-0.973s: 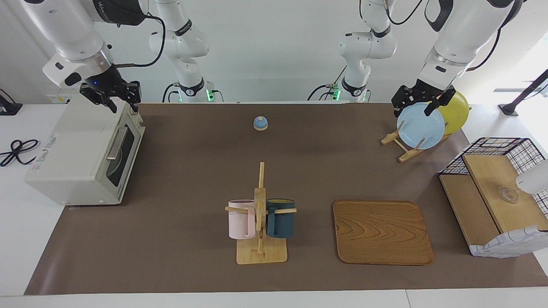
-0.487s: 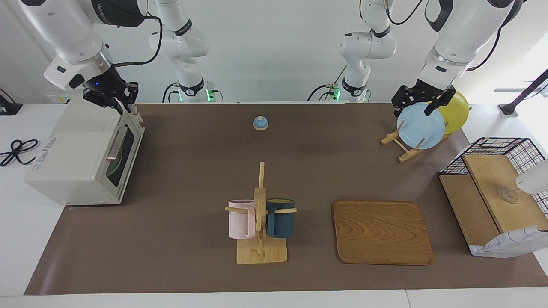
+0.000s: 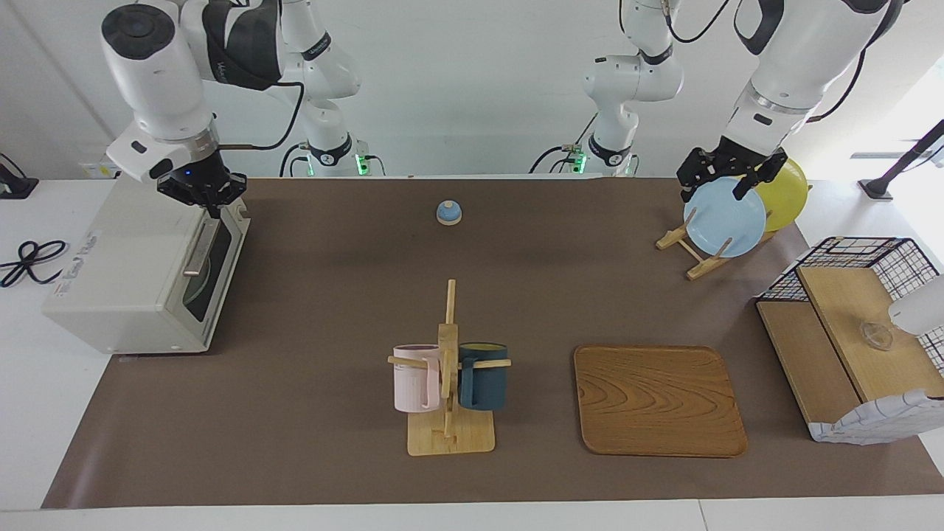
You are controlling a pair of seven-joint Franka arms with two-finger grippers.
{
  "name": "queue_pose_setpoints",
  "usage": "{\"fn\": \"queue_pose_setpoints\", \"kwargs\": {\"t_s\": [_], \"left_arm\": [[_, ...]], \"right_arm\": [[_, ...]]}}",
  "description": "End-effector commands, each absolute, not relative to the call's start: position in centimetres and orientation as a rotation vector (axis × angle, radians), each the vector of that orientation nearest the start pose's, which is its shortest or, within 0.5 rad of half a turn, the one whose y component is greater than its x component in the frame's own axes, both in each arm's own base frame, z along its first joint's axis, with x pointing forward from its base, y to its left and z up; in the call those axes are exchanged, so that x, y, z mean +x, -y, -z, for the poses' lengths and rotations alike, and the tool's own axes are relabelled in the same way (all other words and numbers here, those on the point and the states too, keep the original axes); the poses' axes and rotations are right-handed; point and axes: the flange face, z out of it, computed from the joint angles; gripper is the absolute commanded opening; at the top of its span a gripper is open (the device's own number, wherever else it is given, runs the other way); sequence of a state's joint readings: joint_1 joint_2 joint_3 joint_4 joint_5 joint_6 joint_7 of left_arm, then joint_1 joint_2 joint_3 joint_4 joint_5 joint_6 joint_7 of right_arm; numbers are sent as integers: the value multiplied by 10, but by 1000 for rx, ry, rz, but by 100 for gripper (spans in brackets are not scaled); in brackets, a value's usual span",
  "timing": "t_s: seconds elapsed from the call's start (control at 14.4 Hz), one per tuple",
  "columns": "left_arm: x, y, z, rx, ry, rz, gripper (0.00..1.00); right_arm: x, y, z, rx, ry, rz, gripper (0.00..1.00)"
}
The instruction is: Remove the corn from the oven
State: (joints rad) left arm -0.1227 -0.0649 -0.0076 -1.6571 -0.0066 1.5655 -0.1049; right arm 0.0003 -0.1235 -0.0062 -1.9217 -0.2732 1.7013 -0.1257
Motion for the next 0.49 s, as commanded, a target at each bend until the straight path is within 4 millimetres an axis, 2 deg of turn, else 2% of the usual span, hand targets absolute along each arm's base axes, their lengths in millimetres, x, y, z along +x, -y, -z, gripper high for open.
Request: {"fn": "queue_pose_setpoints", "kwargs": {"t_s": [0.0,0.42], "left_arm": [[526,67,-620,-3132,-43,-52,100],[526,67,-620,-3132,-41,-52,100]], "right_arm": [[504,56,-523,-3407,223,-162,0],[500,77,-502,-3402,170,-184,0]]}}
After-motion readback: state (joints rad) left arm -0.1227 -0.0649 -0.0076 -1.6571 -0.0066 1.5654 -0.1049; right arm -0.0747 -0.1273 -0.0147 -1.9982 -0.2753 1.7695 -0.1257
